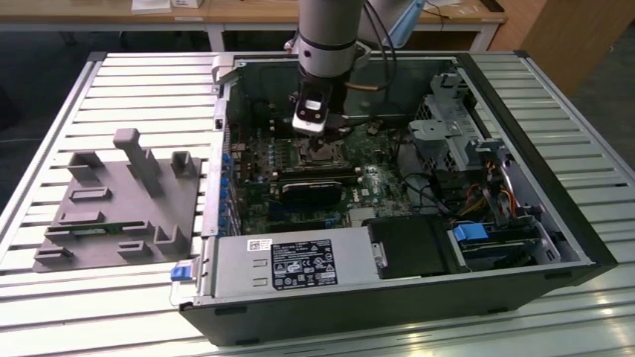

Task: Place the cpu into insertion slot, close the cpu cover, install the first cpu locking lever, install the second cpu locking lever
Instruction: 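Close the cpu cover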

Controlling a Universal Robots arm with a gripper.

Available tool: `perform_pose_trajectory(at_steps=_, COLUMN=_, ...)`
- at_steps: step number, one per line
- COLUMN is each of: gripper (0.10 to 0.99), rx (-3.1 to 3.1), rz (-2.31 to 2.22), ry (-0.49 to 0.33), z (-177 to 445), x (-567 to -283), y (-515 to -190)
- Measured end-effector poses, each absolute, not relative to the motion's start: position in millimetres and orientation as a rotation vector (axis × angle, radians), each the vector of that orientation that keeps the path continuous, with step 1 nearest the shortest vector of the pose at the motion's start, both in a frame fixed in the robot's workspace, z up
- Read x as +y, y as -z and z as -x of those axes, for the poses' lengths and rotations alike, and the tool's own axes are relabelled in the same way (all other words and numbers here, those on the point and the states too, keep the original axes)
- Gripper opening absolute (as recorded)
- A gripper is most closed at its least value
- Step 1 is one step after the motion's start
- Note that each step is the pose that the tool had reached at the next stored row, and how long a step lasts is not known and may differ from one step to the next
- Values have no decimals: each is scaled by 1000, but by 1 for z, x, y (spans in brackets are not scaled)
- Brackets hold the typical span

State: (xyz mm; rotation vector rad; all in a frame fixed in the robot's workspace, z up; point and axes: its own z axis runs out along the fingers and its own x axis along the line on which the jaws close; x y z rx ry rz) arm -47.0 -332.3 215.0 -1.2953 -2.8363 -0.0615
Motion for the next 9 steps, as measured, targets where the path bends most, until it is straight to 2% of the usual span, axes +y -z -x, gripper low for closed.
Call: perform_pose_trajectory(at_steps=9, gripper=106, rx=-2929, rz=1059, ry=58, z=47, x=-332, y=-214)
